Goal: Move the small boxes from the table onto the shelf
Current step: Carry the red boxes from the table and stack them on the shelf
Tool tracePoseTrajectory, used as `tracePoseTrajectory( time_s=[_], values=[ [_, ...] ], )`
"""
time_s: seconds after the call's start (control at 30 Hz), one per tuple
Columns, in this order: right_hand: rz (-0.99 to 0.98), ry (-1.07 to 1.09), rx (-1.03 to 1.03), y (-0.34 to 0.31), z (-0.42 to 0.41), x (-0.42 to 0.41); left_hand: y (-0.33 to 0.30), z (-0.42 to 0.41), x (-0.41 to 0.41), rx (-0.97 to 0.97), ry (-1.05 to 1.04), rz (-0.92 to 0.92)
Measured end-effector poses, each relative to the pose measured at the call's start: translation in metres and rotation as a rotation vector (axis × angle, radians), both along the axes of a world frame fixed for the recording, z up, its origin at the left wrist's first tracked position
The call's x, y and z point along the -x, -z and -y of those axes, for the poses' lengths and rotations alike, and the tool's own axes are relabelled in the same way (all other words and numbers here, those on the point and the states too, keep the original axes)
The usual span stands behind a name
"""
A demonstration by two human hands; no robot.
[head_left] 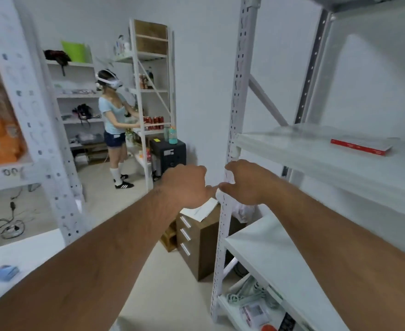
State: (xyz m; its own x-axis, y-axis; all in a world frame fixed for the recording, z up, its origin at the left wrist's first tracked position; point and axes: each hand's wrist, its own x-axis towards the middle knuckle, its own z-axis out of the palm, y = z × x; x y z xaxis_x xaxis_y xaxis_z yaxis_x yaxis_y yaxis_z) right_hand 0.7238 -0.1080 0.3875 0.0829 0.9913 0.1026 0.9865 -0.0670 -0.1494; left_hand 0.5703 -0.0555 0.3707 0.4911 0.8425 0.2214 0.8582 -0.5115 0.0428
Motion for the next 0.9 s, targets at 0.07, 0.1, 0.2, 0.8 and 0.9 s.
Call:
tracePoseTrajectory(
  time_s=[0.07,0.1,0.2,0.8,0.9],
  values=[
    [-0.019,-0.033,0.04,0.017,0.001,0.032,0.019,0.007,0.036,0.04,-0.05,0.01],
    [-0.029,-0.058,0.058,0.025,0.003,0.049,0.028,0.011,0.054,0.07,-0.078,0.021],
    [-0.052,-0.137,0.121,0.045,0.011,0.098,0.053,0.031,0.105,0.122,-0.148,0.029],
    [-0.056,-0.607,0.281,0.141,0.063,0.291,0.15,0.162,0.29,0.308,-0.664,0.007],
    [-0.056,-0.65,0.294,0.154,0.066,0.3,0.156,0.174,0.297,0.349,-0.725,-0.007]
  ],
)
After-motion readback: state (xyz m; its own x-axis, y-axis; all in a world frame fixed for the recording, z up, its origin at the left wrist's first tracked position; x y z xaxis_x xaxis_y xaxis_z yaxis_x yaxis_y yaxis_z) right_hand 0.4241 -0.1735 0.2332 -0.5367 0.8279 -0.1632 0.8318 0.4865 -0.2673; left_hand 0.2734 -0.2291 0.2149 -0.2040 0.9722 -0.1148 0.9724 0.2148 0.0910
